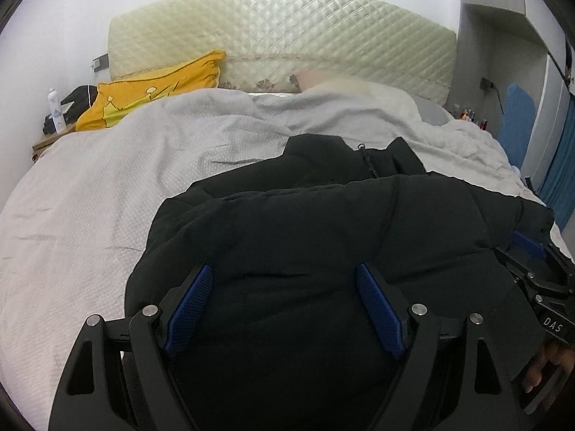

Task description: Fold large clothes

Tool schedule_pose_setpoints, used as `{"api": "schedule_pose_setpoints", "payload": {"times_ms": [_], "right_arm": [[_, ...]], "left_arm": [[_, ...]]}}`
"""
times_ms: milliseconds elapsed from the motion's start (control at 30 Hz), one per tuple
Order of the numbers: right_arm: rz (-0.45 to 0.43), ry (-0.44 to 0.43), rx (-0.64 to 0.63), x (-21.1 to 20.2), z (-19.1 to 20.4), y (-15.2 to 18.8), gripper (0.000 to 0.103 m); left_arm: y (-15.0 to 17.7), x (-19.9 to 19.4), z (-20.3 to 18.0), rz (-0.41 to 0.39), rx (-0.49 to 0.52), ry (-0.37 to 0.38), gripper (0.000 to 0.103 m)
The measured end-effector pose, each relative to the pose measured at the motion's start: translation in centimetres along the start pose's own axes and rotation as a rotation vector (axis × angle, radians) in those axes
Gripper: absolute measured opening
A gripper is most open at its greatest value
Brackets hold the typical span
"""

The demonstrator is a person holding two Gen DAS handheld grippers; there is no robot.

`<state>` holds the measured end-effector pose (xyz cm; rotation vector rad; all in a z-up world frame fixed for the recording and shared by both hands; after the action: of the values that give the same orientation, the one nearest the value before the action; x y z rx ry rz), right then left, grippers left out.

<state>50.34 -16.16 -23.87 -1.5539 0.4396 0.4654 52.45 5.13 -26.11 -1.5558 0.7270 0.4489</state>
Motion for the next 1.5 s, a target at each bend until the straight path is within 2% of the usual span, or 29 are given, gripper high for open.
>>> {"api": "schedule_pose_setpoints", "payload": {"times_ms": [167, 300, 433, 500, 567, 667, 733, 900, 1000, 1067, 1200, 1333, 1433, 1500], "right_arm": [[0.022, 0.018, -0.018, 2.3, 0.0, 0.2, 0.078], [0.077, 0.005, -0.029, 2.6, 0.1, 0.2, 0.078], [0.073, -0.101, 0.012, -0.8, -1.4, 0.0, 0.078], [0.039, -0.12, 0.022, -3.7, -3.0, 0.2, 0.078], [0.024, -0.122, 0.031, -6.0, -4.7, 0.5, 0.078], [0.035, -0.066, 0.044, -8.1, -7.6, 1.0, 0.079], [0.052, -0.014, 0.062, -9.0, -9.9, 1.6, 0.079], [0.157, 0.077, 0.111, -10.0, -15.6, 5.0, 0.082], [0.208, 0.092, 0.115, -9.9, -17.8, 6.8, 0.083], [0.251, 0.116, 0.144, -9.0, -19.1, 7.9, 0.083], [0.297, 0.067, 0.163, -7.8, -18.9, 9.0, 0.083], [0.312, 0.062, 0.029, -6.5, -16.2, 9.4, 0.083], [0.316, 0.106, -0.06, -5.3, -14.9, 10.1, 0.083], [0.272, 0.147, -0.089, -4.8, -14.4, 10.1, 0.083]], "left_arm": [[-0.2, 1.1, 0.0, 0.018, -0.002, -0.02, 0.083], [-0.4, 0.1, 0.2, 0.021, 0.001, -0.005, 0.083], [0.7, -3.3, -0.2, -0.004, 0.024, 0.013, 0.082], [1.5, -5.7, -0.1, -0.034, 0.041, 0.01, 0.082], [2.3, -7.4, 0.3, -0.041, 0.051, -0.028, 0.082], [4.1, -9.4, 1.9, -0.03, 0.009, -0.065, 0.082], [5.2, -10.6, 3.4, -0.059, -0.035, -0.101, 0.082], [6.2, -10.9, 5.8, -0.007, -0.022, -0.222, 0.082], [6.9, -10.3, 6.8, 0.015, -0.065, -0.22, 0.082], [7.4, -9.3, 6.7, 0.053, -0.058, -0.206, 0.082], [8.5, -7.5, 5.9, 0.113, 0.011, -0.243, 0.082], [8.7, -6.3, 5.9, 0.121, 0.005, -0.275, 0.082], [8.3, -5.6, 6.5, 0.105, -0.037, -0.3, 0.082], [7.9, -5.7, 7.0, 0.073, -0.073, -0.304, 0.083]]}}
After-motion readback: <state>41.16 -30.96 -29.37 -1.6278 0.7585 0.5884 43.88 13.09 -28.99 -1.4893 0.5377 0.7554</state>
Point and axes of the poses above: each gripper's, at about its wrist camera, not at the fingertips, and x roughly the way its jaws point, z to its left, y to its underside, the point moved 5 cm from there along x, roughly the way its jaws point, and after that the axes turned 8 degrees about y, right-handed, at the moved point
